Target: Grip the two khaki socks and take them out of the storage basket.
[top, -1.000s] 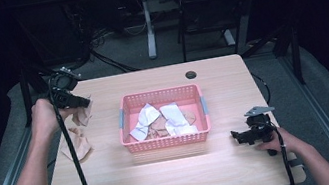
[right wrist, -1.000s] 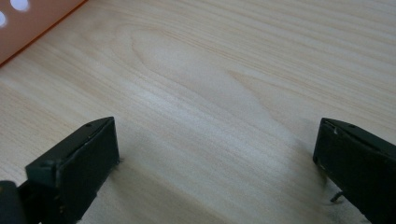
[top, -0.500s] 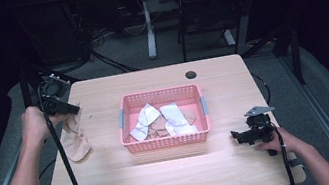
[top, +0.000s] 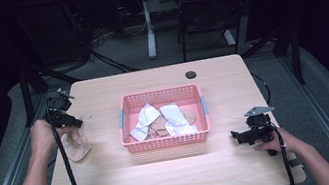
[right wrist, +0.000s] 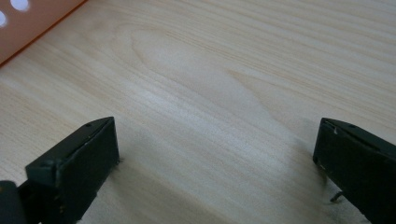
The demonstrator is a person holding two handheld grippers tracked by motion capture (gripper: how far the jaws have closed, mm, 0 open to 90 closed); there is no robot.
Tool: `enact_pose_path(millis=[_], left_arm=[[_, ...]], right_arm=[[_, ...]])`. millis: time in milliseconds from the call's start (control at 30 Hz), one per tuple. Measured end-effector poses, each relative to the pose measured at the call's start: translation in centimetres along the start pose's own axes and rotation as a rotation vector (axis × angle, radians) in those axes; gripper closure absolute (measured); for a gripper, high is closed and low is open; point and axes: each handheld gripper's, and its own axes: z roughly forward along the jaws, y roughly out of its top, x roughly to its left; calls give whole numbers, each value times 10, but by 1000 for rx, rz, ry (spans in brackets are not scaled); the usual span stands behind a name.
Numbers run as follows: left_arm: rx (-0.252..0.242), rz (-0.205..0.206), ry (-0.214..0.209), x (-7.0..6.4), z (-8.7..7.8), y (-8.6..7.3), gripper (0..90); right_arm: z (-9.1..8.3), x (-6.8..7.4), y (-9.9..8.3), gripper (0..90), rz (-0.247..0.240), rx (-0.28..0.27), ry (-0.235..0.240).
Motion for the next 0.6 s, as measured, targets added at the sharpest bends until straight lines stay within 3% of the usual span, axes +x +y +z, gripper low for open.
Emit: enact_pose_path(millis=[233, 600], left_arm=[[20, -30, -5, 0, 29, -2, 808], [30, -62, 7, -1, 56, -3, 800]], right_arm=[[0, 0, 0, 0, 0, -1, 0], [0, 0, 0, 0, 0, -1, 0]])
